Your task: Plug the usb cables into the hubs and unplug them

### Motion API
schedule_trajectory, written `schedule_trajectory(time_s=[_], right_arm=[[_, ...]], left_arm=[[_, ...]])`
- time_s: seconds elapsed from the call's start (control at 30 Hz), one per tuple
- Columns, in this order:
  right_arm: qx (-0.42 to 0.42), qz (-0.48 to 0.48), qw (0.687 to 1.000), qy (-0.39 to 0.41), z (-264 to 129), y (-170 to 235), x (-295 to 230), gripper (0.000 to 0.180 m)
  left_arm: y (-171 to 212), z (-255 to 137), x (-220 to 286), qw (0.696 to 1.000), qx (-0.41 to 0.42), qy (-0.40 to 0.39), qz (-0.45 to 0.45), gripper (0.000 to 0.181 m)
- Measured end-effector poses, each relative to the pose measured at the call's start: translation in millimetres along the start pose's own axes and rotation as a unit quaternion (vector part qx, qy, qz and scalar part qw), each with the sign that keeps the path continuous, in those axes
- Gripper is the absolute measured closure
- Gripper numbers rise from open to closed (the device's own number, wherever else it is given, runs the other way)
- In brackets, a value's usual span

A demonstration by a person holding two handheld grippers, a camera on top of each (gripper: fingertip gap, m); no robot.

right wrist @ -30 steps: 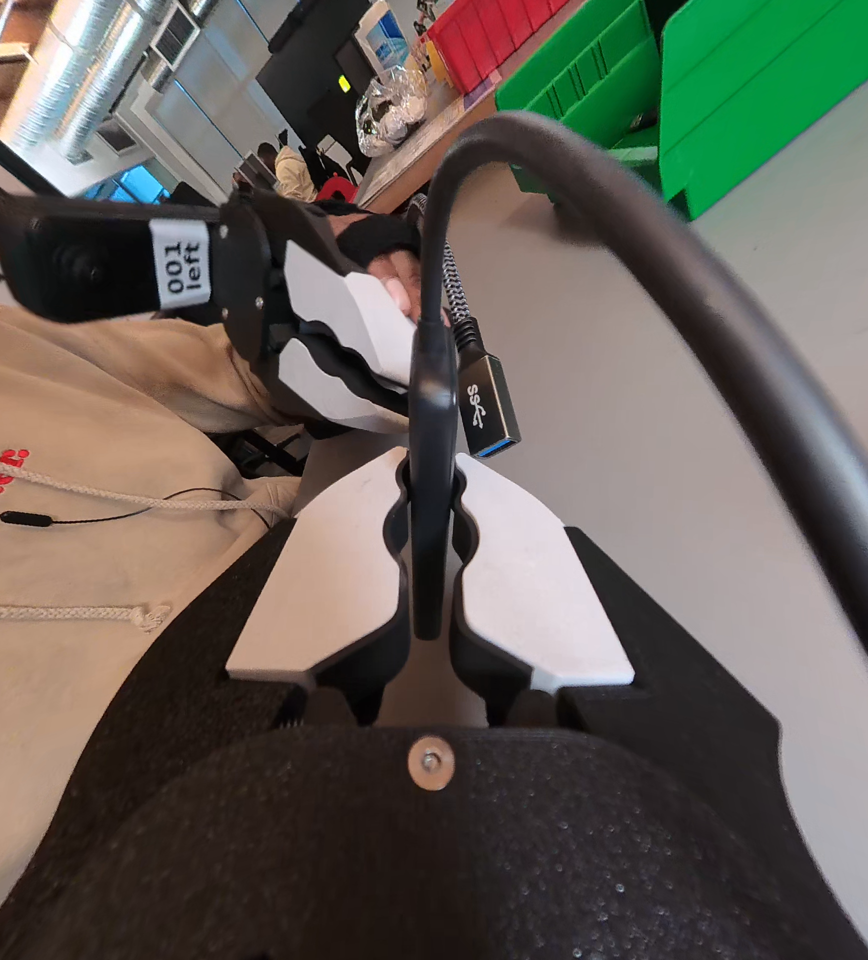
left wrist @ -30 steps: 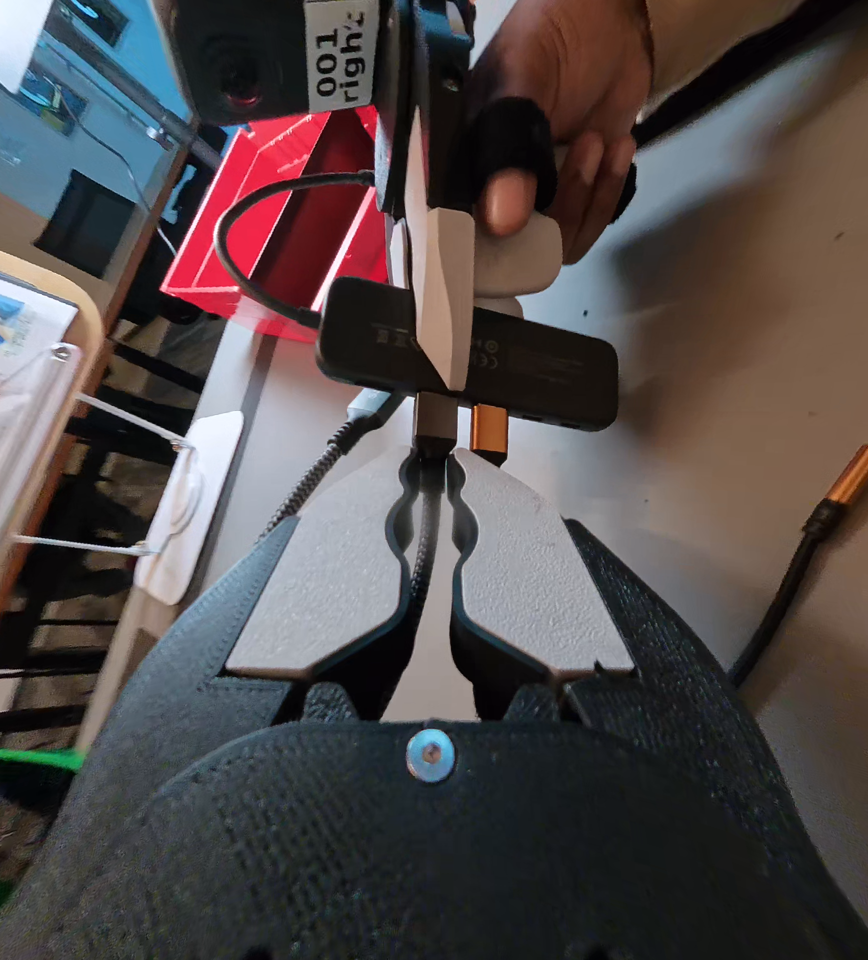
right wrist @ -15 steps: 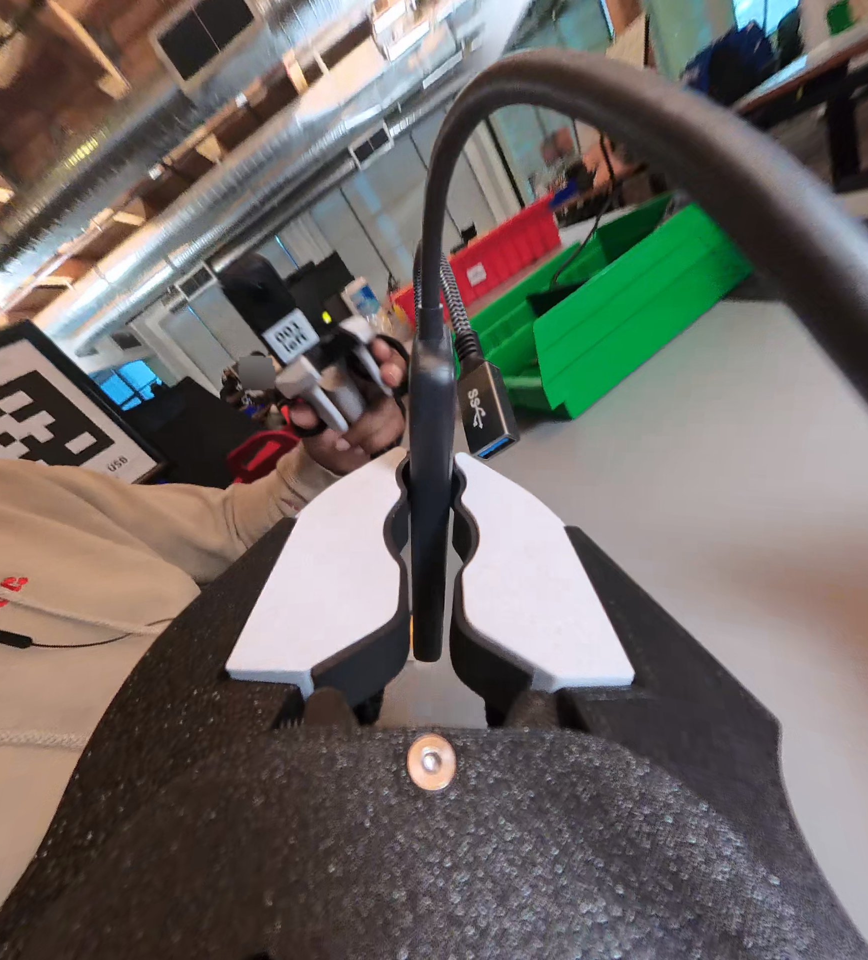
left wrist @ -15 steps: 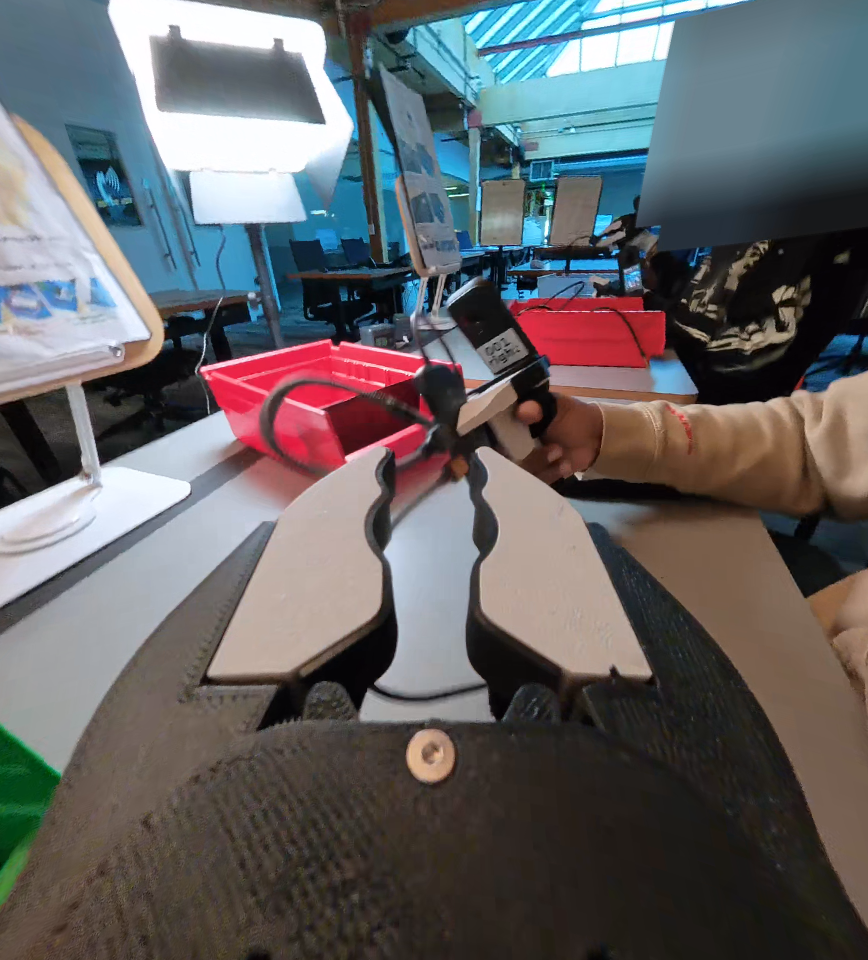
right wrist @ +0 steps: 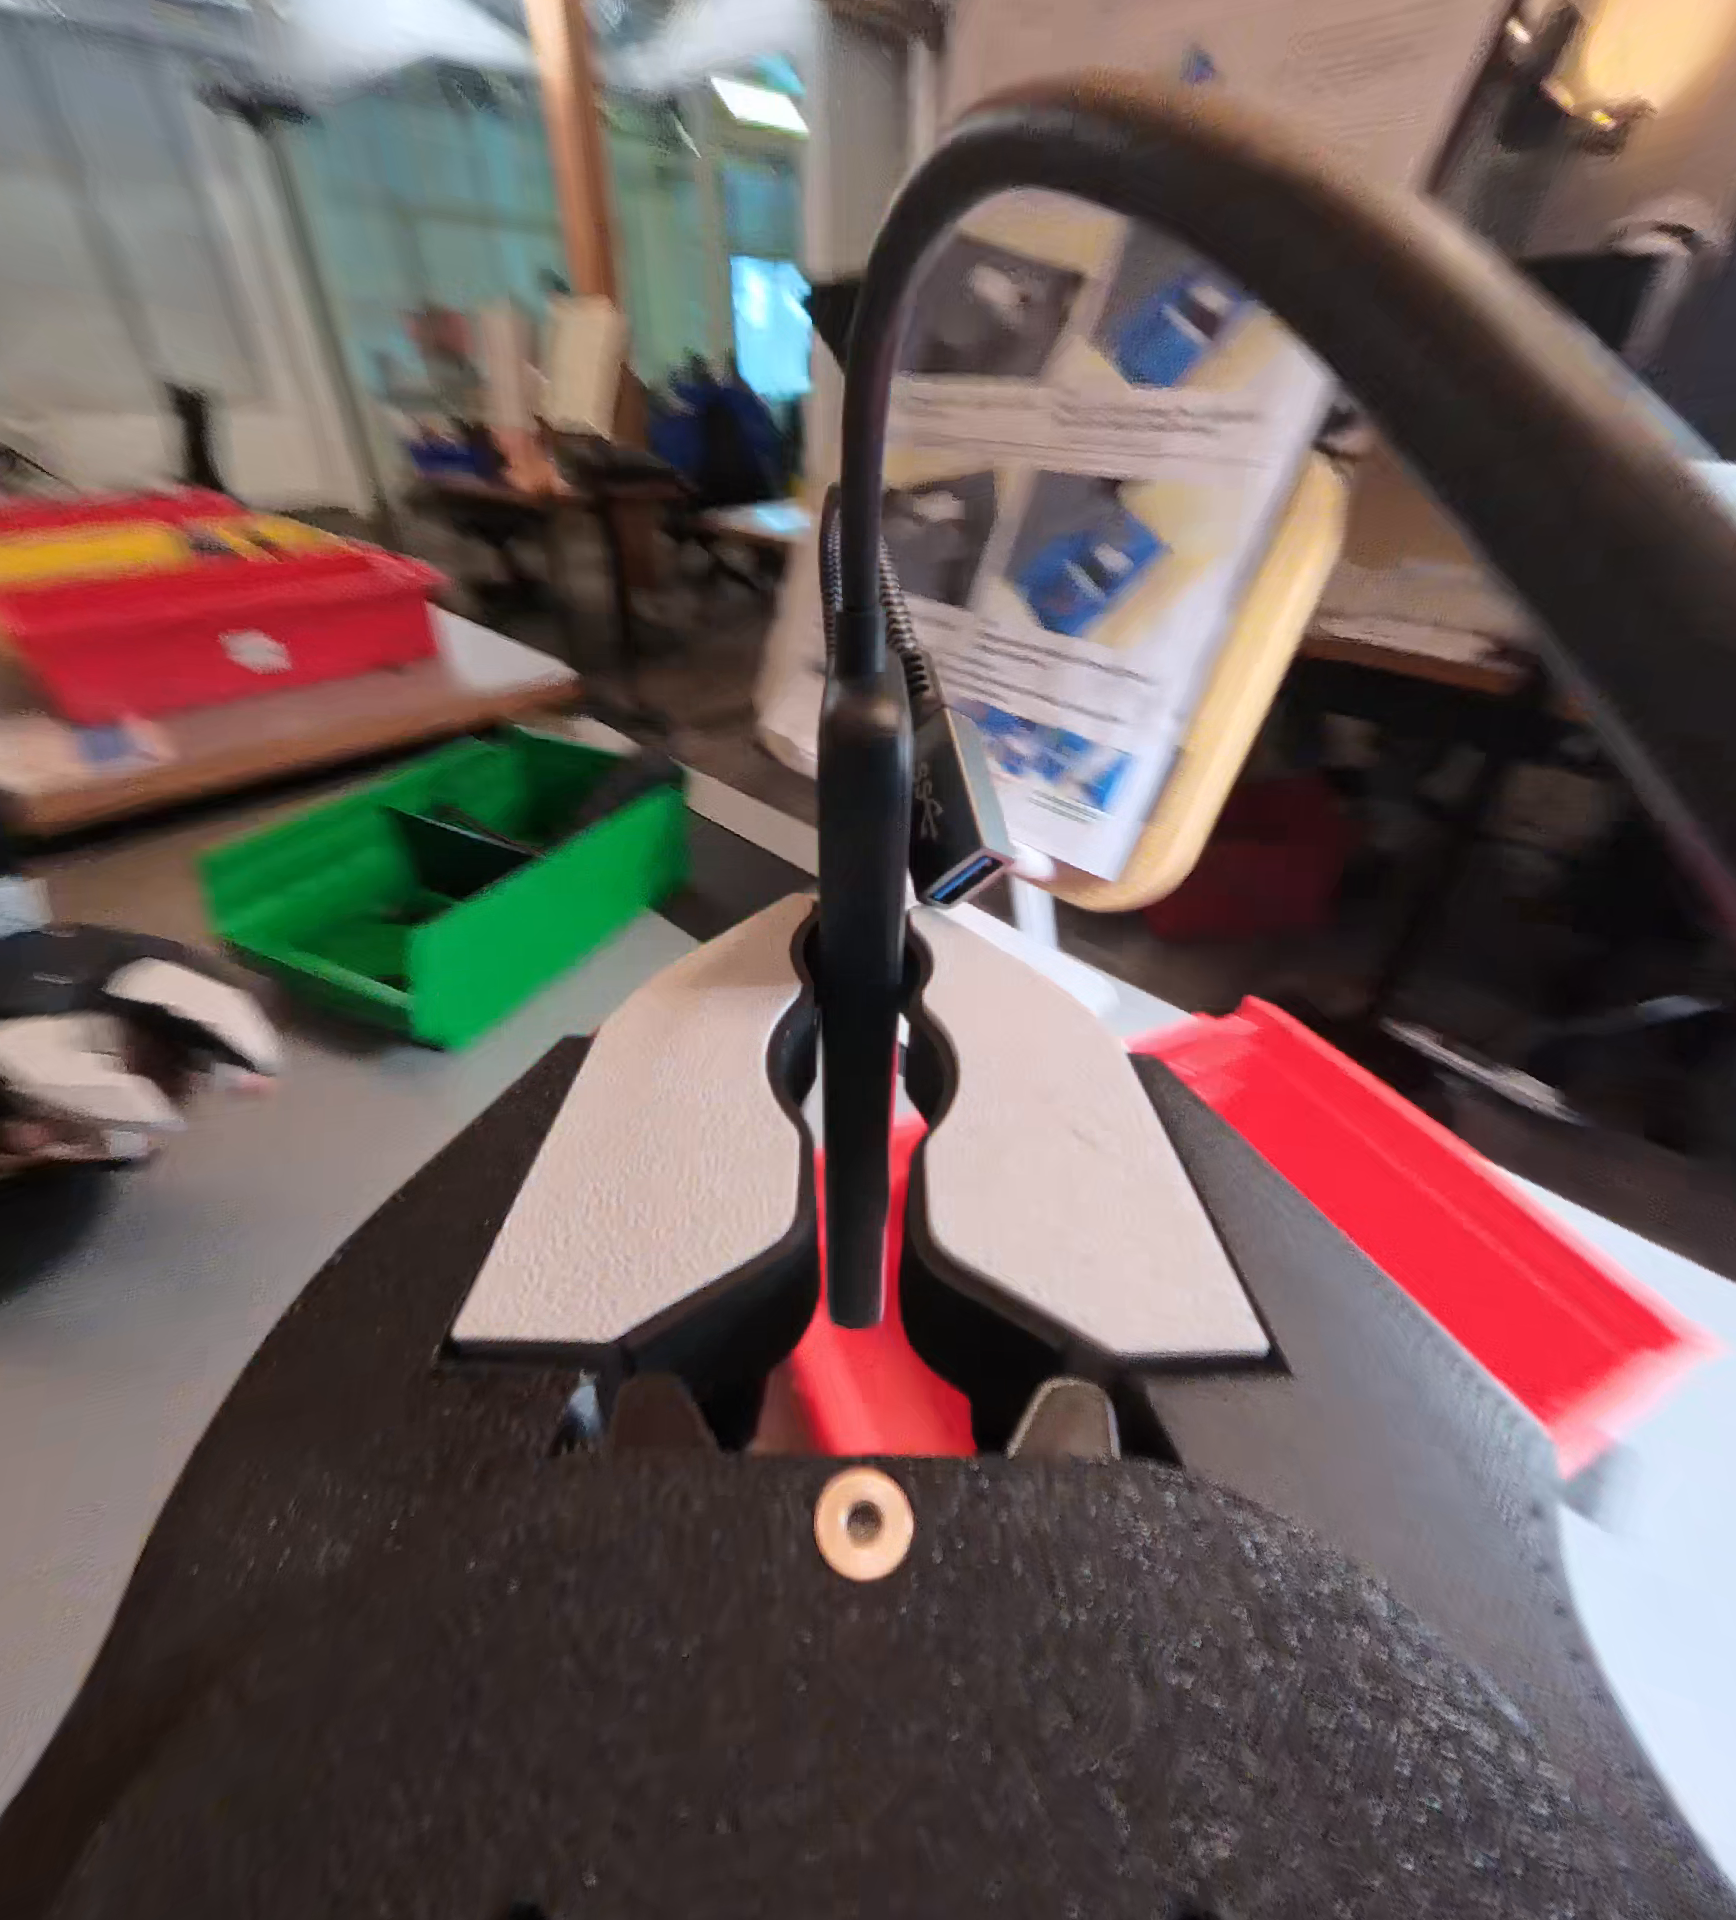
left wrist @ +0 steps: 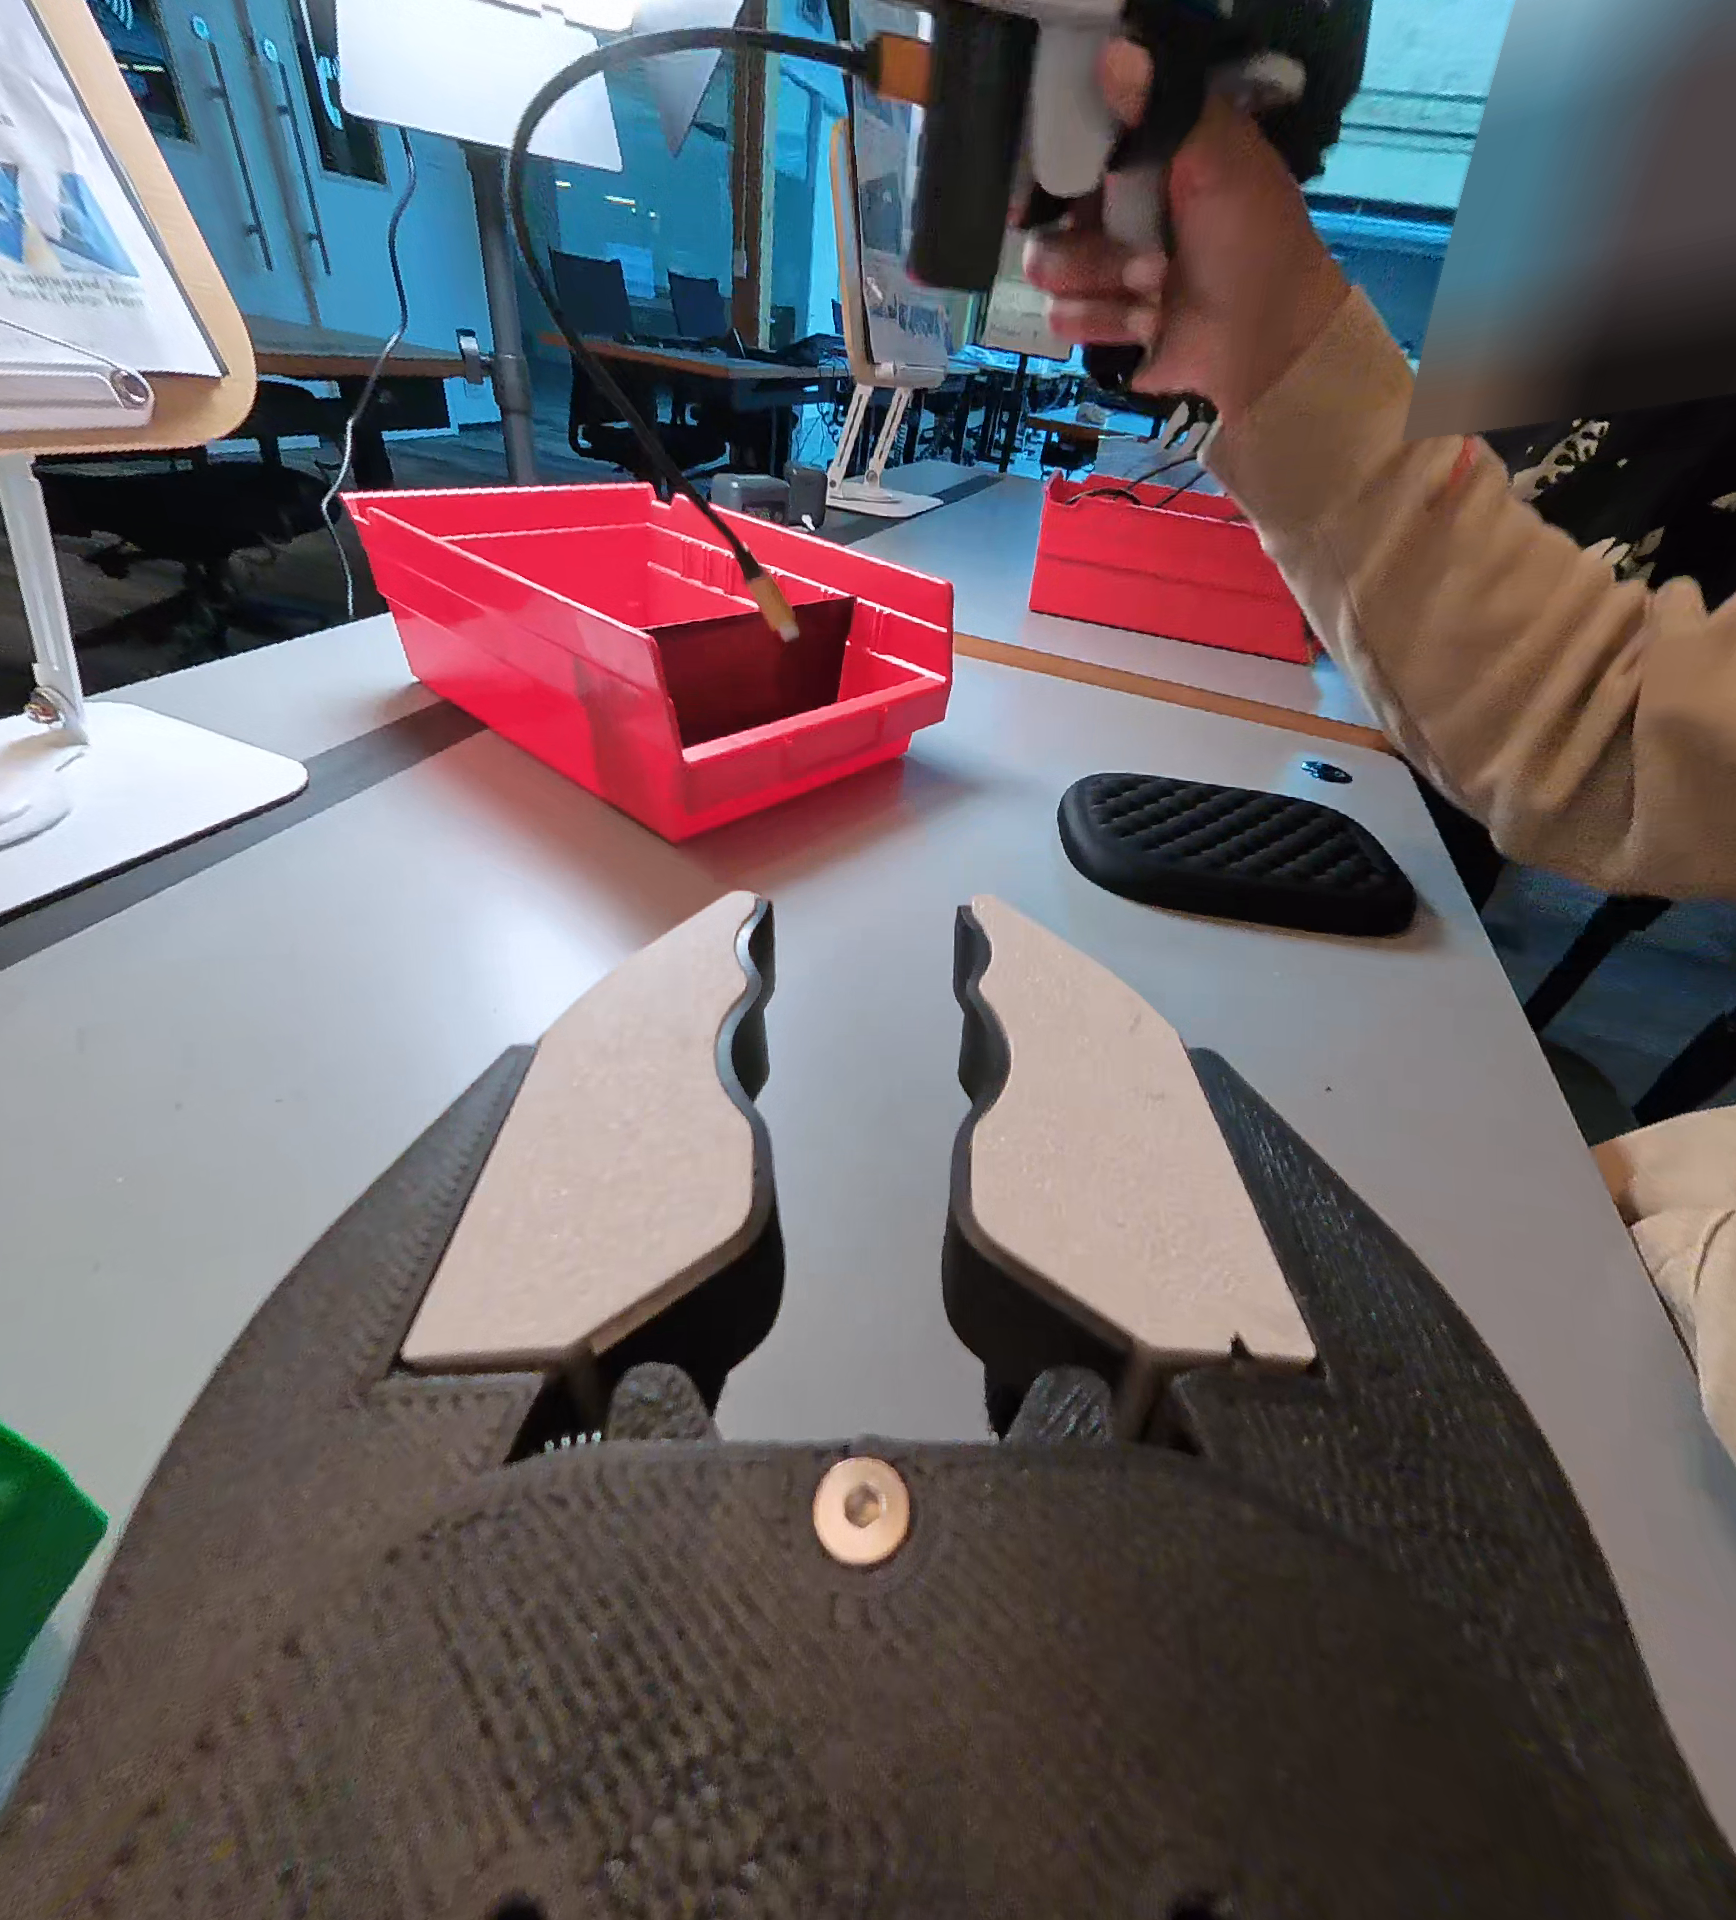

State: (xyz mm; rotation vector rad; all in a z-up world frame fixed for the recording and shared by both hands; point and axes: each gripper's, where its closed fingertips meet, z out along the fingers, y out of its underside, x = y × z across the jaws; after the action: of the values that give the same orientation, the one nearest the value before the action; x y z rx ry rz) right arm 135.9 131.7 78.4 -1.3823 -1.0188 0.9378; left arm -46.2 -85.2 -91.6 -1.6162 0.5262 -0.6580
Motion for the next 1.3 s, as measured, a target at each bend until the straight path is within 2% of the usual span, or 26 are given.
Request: schedule_trajectory(time_s=[0.1, 0.23, 0.33, 0.43, 0.53, 0.63, 0.73, 1.0, 1.17, 1.23, 1.3], right_arm=[[-0.095, -0.064, 0.987, 0.116, 7.7, 17.6, 60.6, 0.168], [-0.238, -0.146, 0.939, 0.202, 24.6, 73.6, 111.8, 0.168], [-0.338, -0.206, 0.892, 0.218, 44.9, 123.1, 130.3, 0.168], [-0.417, -0.227, 0.857, 0.203, 65.3, 171.2, 141.4, 0.167], [-0.463, -0.23, 0.837, 0.178, 79.4, 207.0, 148.5, 0.167], [-0.49, -0.224, 0.83, 0.147, 84.4, 225.7, 144.7, 0.161], [-0.484, -0.208, 0.842, 0.117, 84.2, 224.4, 131.9, 0.148], [-0.374, -0.114, 0.92, 0.034, 65.5, 170.2, 84.1, 0.131], [-0.178, -0.039, 0.983, -0.012, 51.0, 106.7, 34.8, 0.134], [-0.096, -0.005, 0.994, -0.046, 42.5, 91.7, 0.3, 0.138], [-0.03, 0.019, 0.996, -0.078, 35.7, 93.1, -37.4, 0.141]], left_arm=[[1.1, 0.7, 1.2, 1.0, -0.004, -0.001, 0.005, 0.147], [2.1, 0.6, 1.0, 1.0, -0.008, -0.002, 0.006, 0.148], [6.0, 2.4, 0.0, 1.0, -0.015, 0.0, 0.0, 0.148], [10.9, 3.6, -0.5, 1.0, -0.024, -0.002, -0.002, 0.148], [15.4, 4.0, -2.6, 0.999, -0.035, -0.008, 0.001, 0.148], [17.5, 3.4, -4.7, 0.999, -0.04, -0.011, 0.001, 0.147], [18.9, 2.9, -7.2, 0.999, -0.043, -0.009, -0.006, 0.147], [22.1, 0.3, -18.2, 0.998, -0.054, -0.023, -0.017, 0.146], [10.6, -11.4, -32.1, 0.997, -0.047, -0.056, -0.011, 0.146], [0.2, -22.1, -43.3, 0.996, -0.037, -0.084, -0.003, 0.146], [-11.8, -36.0, -56.8, 0.993, -0.021, -0.114, -0.001, 0.145]])
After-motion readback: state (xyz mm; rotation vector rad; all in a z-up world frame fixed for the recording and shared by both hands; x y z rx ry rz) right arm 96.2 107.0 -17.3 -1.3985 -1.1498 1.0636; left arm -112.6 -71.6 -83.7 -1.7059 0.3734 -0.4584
